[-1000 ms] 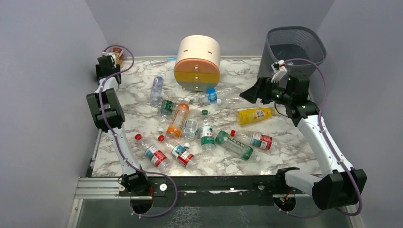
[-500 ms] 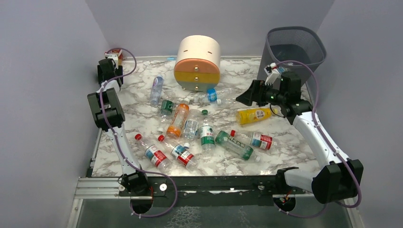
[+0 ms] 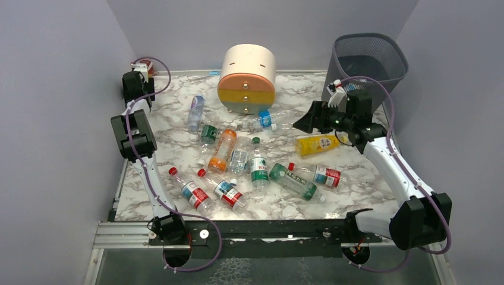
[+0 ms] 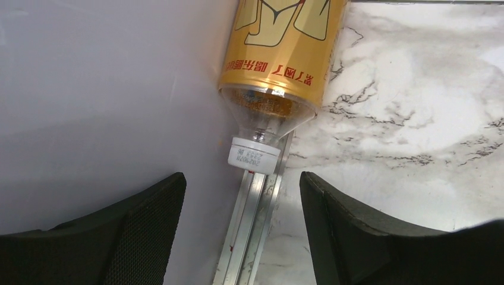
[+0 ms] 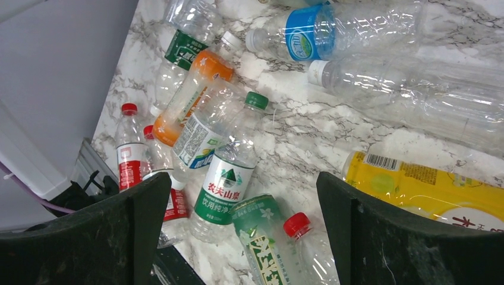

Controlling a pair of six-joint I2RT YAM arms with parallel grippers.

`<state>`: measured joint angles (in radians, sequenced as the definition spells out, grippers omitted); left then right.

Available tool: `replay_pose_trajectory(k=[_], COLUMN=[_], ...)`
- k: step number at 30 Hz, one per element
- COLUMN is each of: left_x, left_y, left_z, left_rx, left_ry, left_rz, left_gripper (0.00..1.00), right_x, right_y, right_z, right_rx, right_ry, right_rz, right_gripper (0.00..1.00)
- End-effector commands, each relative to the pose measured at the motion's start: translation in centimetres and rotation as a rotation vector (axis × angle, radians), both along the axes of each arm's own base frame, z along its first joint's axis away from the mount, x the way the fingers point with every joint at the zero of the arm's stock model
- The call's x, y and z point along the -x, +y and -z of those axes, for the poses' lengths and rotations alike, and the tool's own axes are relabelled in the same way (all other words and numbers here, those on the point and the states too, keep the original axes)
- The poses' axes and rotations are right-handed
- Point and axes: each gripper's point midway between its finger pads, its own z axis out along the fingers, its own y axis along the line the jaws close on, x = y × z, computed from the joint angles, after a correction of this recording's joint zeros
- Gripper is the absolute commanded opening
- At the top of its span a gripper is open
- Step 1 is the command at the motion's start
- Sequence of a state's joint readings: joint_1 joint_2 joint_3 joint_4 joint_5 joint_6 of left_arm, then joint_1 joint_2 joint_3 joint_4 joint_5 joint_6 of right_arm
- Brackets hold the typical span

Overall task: Put the plastic bottles in the bin
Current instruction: Pick up the plastic bottle from the corner of the board.

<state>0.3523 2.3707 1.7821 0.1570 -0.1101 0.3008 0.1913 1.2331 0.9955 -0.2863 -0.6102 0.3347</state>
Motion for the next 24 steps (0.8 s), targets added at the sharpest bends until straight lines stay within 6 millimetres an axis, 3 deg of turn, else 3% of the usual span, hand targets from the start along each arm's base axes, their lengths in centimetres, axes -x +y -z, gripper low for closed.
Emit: replay_pose_trajectory(k=[1, 7, 20, 24], left_x=[-1.9, -2.8, -3.8, -3.6], left_y=[0.1, 0.0, -0.7, -0.8], left_z=[-0.9, -0.3, 0.2, 1.0], left_rx=[0.019, 0.025, 0.065, 0.065], left_ry=[-0.09, -0.097, -0.118, -0.098], left_rz=[0.028, 0.037, 0.075, 0.076], left_gripper=[0.75, 0.69, 0.45, 0.44], right_x=[-0.4, -0.7, -1.0, -1.1], right_y=[-0.1, -0.1, 0.4, 0.5], right_z=[0.9, 1.5, 2.3, 2.5], right_rx=[0.036, 0.043, 0.056, 0.057], right_ry=[-0.005, 0.009, 0.024, 0.026], right_rz=[0.011, 0.016, 0.013, 0.012], right_gripper=[0.95, 0.95, 0.94, 0.94])
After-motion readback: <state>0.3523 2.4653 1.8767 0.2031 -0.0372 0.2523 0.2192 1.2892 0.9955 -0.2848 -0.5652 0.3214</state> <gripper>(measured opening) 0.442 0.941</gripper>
